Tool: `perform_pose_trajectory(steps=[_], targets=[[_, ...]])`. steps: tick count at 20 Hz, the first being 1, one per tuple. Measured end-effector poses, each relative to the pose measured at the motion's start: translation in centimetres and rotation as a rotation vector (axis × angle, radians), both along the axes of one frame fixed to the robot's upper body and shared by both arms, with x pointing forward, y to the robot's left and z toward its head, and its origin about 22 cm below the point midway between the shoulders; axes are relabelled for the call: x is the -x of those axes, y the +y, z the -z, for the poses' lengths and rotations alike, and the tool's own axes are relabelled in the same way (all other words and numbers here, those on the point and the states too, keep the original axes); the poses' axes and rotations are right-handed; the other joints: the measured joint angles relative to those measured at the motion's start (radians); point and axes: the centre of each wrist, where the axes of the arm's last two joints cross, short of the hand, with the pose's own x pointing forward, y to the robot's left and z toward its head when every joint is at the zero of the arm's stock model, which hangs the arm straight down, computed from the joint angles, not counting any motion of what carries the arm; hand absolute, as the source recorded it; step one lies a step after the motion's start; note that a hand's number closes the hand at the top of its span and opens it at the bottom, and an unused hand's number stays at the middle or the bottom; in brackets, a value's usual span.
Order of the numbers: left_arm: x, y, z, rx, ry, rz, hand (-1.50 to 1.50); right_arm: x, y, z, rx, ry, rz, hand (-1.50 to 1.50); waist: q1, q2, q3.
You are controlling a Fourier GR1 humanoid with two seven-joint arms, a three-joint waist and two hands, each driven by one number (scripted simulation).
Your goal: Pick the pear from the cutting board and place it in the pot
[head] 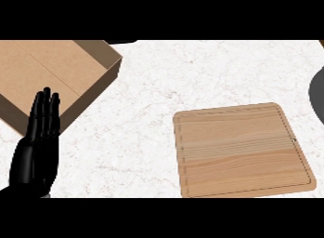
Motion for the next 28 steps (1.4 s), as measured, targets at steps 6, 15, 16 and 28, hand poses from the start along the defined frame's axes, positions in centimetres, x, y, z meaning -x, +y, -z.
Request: perform_pose_trajectory(steps=[6, 15, 16, 28], targets=[[0.5, 0.1, 0.2, -0.003, 0.005, -0.006, 0.0, 0.0, -0.6, -1.7, 0.213, -0.308, 0.052, -1.5, -0.013, -0.004, -0.002], [0.6, 0.4, 0.4, 0.001, 0.018, -0.024, 0.0, 1.6, -0.9, 1.4, 0.334, -0.54, 0.185, -1.5, -0.033, -0.015, -0.005], [0.5, 0.6, 0.3, -0.003, 0.017, -0.028, 0.0, 1.8, -1.0, 1.7, 0.346, -0.548, 0.19, -1.5, -0.036, -0.016, -0.006], [1.0, 1.5, 0.7, -0.007, 0.026, -0.064, 0.0, 4.1, -0.5, 5.4, 0.429, -0.622, 0.185, -1.5, -0.075, -0.033, -0.008]])
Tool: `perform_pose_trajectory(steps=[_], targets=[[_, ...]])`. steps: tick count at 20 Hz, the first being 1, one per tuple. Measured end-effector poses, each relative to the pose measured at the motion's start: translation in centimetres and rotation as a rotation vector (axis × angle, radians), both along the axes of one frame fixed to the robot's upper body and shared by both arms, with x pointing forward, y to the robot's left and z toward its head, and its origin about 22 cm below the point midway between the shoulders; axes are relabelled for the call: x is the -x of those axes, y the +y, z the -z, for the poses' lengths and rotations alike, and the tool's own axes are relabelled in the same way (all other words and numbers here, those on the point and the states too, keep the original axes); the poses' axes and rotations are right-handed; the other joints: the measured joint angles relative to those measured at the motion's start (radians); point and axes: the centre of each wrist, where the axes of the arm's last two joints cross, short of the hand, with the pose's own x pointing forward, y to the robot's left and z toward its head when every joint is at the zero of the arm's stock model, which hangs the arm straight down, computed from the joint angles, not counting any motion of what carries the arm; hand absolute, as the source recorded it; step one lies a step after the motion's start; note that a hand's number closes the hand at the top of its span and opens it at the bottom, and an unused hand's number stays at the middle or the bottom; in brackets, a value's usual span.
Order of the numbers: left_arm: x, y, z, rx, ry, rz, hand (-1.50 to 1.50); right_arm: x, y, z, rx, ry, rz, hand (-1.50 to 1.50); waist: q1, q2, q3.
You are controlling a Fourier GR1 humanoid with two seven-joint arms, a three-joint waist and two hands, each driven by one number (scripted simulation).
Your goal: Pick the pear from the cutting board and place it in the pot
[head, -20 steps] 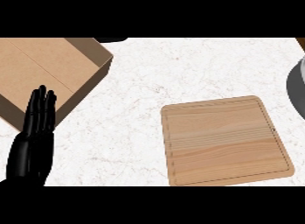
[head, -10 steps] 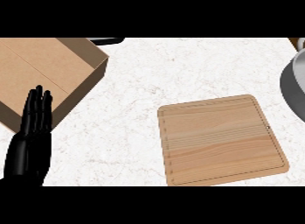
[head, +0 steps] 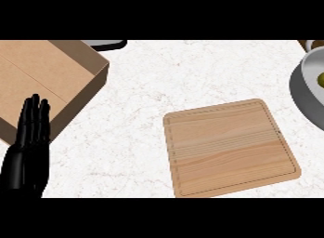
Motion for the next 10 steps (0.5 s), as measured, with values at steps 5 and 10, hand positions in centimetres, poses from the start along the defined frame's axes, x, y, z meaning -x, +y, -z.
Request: perform_pose_trajectory(steps=[5, 10], targets=[[0.3, 0.2, 0.1, 0.006, 0.0, -0.009, 0.0, 1.4, 0.0, 1.3, 0.015, -0.027, 0.017, -1.5, -0.012, -0.002, -0.001], [0.5, 0.6, -0.3, 0.004, 0.01, -0.028, 0.0, 3.1, -0.6, 1.7, 0.051, -0.072, 0.052, -1.5, -0.028, -0.002, -0.004]])
